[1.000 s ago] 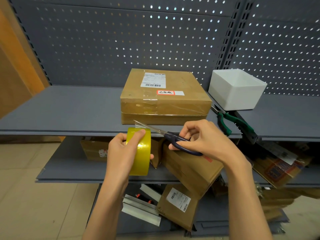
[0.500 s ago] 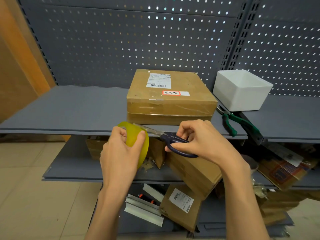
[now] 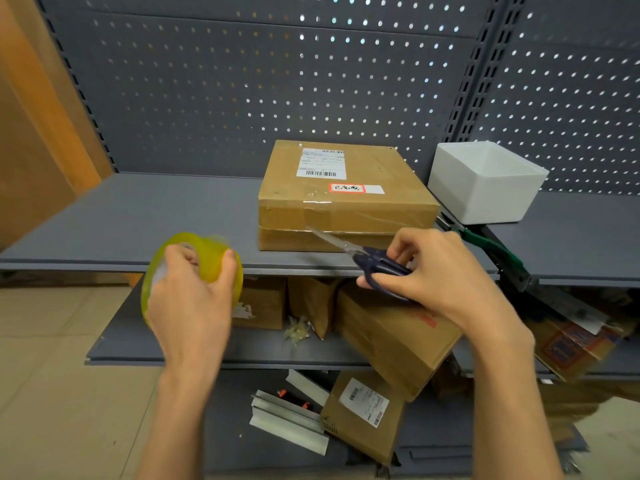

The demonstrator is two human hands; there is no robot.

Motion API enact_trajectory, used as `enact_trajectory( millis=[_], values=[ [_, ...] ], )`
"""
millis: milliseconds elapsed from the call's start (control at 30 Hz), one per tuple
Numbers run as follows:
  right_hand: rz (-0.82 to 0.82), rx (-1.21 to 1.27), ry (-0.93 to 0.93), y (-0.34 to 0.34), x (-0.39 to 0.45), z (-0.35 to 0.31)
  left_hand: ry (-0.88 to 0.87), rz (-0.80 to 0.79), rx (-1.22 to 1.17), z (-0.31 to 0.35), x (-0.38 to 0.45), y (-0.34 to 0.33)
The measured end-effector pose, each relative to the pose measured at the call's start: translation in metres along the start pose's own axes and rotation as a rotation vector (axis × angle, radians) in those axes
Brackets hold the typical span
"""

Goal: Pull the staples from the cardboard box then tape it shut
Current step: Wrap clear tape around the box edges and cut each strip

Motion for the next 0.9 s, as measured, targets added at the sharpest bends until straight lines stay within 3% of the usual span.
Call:
enact_trajectory(
  millis=[100, 333, 533, 900],
  values=[
    [0.073, 0.112, -0.034, 0.009, 0.002, 0.009, -0.041, 0.007, -0.039, 0.001, 0.007, 0.0],
    [0.487, 0.352, -0.179, 0.042, -0.008, 0.044, -0.115, -0.015, -0.026, 0.01, 0.024, -0.001],
    [0.661, 0.235, -0.337, 0.054, -0.015, 0.092, -0.185, -0.017, 0.032, 0.019, 0.027, -0.001],
    [0.521, 0.003, -0.56, 0.024, -0.01, 0.13, -0.248, -0.035, 0.099, 0.021, 0.033, -0.01]
  ],
)
Point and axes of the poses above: each hand's wrist, its own x-axis towards the middle knuckle, its own y-axis out of the back of the hand, z = x × y, the point moved 9 cm from there along x, towards the middle knuckle, and after that the axes turned 2 degrees about -y, right-handed, at the moved point
